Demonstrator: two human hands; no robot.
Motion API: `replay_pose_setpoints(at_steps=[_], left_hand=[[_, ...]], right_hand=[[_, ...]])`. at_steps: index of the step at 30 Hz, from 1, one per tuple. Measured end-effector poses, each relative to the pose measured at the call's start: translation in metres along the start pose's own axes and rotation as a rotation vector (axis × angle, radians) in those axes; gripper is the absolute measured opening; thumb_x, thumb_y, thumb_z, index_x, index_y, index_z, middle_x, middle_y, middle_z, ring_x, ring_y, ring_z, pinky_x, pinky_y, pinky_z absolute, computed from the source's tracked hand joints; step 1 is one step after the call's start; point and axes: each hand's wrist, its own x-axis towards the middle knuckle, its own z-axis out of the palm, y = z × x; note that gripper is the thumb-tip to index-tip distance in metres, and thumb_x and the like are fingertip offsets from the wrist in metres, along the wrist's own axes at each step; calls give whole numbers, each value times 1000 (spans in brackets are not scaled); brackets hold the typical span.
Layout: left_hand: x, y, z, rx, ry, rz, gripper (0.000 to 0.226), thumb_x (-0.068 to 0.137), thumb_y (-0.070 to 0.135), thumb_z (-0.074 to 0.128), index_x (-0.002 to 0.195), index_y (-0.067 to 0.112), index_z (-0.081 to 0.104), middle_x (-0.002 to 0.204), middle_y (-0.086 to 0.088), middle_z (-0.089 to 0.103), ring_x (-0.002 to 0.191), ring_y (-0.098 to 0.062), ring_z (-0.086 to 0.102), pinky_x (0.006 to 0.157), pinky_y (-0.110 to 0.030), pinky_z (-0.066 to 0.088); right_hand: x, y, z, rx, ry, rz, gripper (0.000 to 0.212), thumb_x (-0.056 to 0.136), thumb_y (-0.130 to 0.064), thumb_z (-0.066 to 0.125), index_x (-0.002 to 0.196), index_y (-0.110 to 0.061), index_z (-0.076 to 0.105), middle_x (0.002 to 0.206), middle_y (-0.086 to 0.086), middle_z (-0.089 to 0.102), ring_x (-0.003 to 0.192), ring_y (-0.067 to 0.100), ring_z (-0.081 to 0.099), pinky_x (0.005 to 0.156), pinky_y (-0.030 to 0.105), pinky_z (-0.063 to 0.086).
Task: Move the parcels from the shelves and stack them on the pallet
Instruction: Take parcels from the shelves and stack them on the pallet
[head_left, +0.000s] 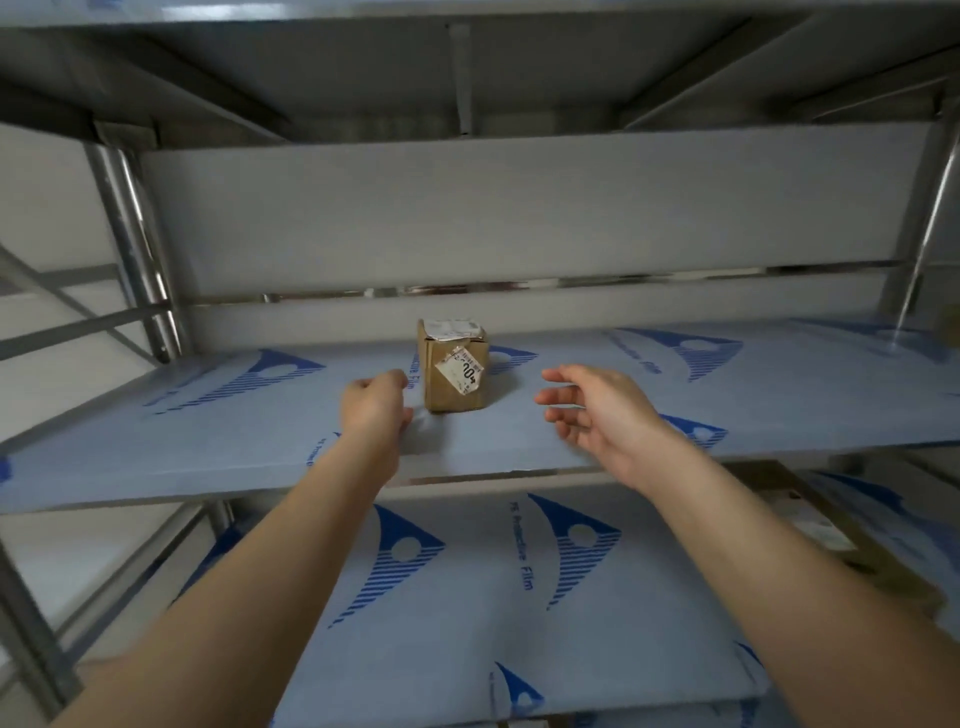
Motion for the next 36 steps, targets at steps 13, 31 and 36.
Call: replay_pose_setpoints(at_steps=[13, 31, 36], left_hand=[[38, -23, 48, 49, 116, 258, 33, 101, 50, 36, 121, 27, 49, 128, -5, 56, 119, -25, 54, 108, -48, 41], [36, -25, 49, 149, 27, 322, 53, 103, 53, 34, 139, 20, 54, 128, 1, 63, 114, -12, 58, 86, -21, 42], [40, -27, 47, 154, 20, 333, 53, 102, 54, 36, 136, 18, 55, 125, 1, 64, 114, -14, 59, 98, -29, 45]], right_hand=[[125, 28, 46, -161, -71, -66, 25, 99, -29, 45, 107, -13, 63, 91, 1, 58, 91, 23, 57, 93, 45, 51], [116, 37, 47, -305, -91, -246, 48, 104, -45, 31, 142, -21, 47, 145, 2, 50, 133, 23, 45, 110, 38, 36], [114, 37, 48, -281, -66, -250, 46, 104, -47, 30, 123, -17, 58, 128, 5, 60, 119, 25, 54, 103, 43, 42]])
